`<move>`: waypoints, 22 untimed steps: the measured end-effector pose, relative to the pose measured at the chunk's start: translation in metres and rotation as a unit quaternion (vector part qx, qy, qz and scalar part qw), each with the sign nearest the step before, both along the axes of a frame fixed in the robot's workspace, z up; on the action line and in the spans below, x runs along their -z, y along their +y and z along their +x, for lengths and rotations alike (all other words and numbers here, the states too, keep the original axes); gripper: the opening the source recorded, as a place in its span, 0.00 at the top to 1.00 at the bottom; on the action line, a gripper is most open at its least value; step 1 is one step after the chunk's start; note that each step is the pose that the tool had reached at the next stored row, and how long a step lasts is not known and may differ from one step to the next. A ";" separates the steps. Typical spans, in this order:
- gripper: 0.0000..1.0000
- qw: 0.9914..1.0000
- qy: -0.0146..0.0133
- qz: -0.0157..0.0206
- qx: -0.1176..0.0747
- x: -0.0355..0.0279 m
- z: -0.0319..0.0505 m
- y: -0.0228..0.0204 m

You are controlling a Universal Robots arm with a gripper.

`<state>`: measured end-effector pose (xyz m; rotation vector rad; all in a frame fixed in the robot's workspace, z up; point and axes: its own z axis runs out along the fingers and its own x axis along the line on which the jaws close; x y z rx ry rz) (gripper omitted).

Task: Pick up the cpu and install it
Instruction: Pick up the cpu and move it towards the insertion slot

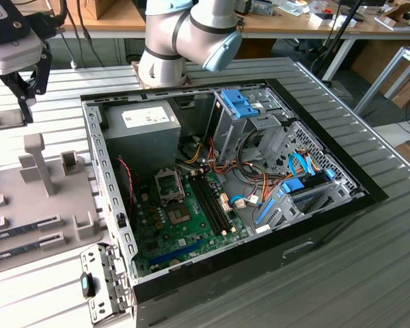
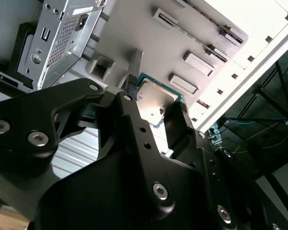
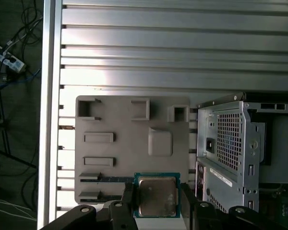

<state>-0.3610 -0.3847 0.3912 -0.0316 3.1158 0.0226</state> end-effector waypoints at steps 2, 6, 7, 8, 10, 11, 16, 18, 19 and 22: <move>0.53 1.000 0.000 0.000 0.000 0.0000 0.0030 0.0000; 0.53 1.000 0.000 0.000 0.000 0.0000 0.0112 0.0000; 0.53 1.000 0.000 0.000 0.000 0.0000 0.0128 0.0000; 0.53 1.000 0.000 0.000 0.000 0.0001 0.0141 0.0000; 0.53 1.000 0.000 0.000 0.000 0.0000 0.0168 0.0000; 0.53 1.000 0.000 0.000 0.000 0.0000 0.0178 0.0000; 0.53 1.000 0.000 0.000 0.000 0.0000 0.0253 0.0000; 0.53 1.000 0.000 0.000 0.000 0.0000 0.0269 0.0000; 0.53 1.000 0.000 0.000 0.000 0.0000 0.0288 0.0000; 0.53 1.000 0.000 0.000 0.000 0.0001 0.0317 0.0000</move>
